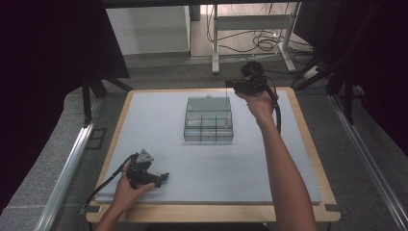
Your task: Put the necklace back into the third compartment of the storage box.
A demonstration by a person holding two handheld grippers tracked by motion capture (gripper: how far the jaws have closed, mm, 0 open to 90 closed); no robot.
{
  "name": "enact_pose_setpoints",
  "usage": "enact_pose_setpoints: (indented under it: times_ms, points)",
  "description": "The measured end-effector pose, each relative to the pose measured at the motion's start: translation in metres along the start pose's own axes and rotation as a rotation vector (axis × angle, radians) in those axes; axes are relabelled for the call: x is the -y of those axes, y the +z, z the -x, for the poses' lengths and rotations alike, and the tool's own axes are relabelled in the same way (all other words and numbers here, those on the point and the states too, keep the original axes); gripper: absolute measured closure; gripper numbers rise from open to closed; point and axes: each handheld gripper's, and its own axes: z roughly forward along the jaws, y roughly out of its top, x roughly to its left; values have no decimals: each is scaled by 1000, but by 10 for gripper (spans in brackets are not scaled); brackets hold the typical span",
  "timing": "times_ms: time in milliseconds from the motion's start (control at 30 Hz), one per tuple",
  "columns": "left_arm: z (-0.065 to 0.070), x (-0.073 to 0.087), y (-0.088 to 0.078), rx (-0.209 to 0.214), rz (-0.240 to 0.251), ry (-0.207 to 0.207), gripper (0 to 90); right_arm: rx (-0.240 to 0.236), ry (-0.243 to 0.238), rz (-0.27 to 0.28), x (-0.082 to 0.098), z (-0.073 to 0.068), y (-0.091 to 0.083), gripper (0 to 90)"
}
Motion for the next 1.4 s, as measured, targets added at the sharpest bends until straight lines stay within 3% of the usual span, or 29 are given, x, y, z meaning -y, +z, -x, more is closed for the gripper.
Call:
enact_pose_setpoints:
  times_ms: [100,600,867,933,1067,1400]
  points:
    - [0,0,0,0,0,0,0,19,-3,-6,1,5,9,883]
    - [0,0,0,0,2,0,0,26,56,2,11,24,37,883]
    - [0,0,0,-1,-2,1,0,66,41,-71,30,27,51,882]
    - [0,0,0,0,-3,-3,0,89,24,-124,47,30,61,882]
    - [0,0,0,1,0,-2,0,93,22,-177,66,33,73,881]
    - [0,0,0,-1,-3,0,0,83,56,-253,96,35,100,879]
